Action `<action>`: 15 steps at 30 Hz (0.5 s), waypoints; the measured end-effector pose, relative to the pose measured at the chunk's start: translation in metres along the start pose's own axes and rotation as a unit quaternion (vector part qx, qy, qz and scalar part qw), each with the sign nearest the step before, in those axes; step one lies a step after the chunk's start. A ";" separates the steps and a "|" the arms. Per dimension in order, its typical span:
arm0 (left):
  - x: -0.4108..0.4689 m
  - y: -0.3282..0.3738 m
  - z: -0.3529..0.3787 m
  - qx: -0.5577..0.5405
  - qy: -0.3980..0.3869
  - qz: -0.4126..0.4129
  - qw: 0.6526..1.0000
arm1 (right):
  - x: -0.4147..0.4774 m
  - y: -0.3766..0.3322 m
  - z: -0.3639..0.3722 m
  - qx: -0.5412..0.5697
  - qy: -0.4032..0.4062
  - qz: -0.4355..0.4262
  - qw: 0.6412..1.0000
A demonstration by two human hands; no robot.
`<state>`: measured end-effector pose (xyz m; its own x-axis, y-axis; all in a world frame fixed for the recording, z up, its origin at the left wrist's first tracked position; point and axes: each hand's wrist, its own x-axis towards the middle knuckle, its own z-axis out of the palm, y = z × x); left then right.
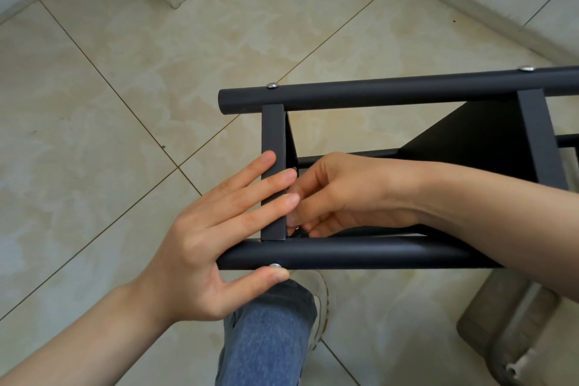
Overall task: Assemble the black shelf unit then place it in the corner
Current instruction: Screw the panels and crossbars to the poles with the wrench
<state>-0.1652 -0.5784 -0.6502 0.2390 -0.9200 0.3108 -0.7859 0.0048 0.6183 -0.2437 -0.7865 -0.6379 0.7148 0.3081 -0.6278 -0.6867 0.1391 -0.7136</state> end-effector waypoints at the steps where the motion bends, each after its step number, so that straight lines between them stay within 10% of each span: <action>1: 0.000 0.000 0.000 0.000 0.000 0.001 1.000 | 0.000 0.000 0.000 -0.002 0.003 -0.005 1.000; 15: 0.001 -0.003 0.002 0.008 0.002 0.004 1.000 | 0.002 -0.001 0.005 -0.123 0.075 -0.052 0.988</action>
<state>-0.1636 -0.5802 -0.6528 0.2349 -0.9187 0.3176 -0.7970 0.0050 0.6040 -0.2423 -0.7807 -0.6374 0.8046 0.1579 -0.5725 -0.5680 -0.0769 -0.8194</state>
